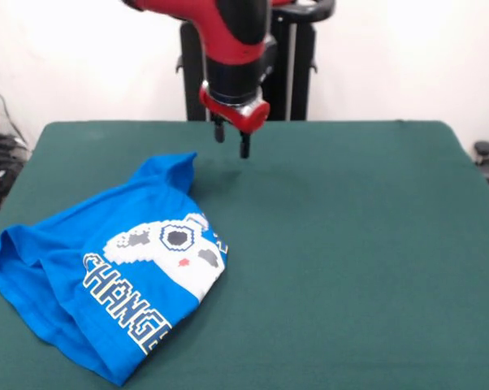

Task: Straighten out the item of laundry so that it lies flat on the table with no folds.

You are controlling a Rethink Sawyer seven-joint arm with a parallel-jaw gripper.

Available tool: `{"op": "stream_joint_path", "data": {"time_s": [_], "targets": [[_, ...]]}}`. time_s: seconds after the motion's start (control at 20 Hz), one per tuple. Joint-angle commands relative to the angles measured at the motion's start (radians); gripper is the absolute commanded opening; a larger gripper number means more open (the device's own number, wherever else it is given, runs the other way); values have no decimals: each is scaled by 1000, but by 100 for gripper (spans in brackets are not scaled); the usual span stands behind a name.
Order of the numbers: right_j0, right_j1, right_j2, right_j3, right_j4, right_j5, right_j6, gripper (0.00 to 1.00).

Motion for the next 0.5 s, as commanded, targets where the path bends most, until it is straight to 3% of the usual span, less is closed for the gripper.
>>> {"op": "stream_joint_path", "data": {"time_s": [0.05, 0.5], "targets": [[198, 100, -236, -144, 49, -86, 272, 100], [308, 188, -369, -188, 154, -239, 285, 100]]}}
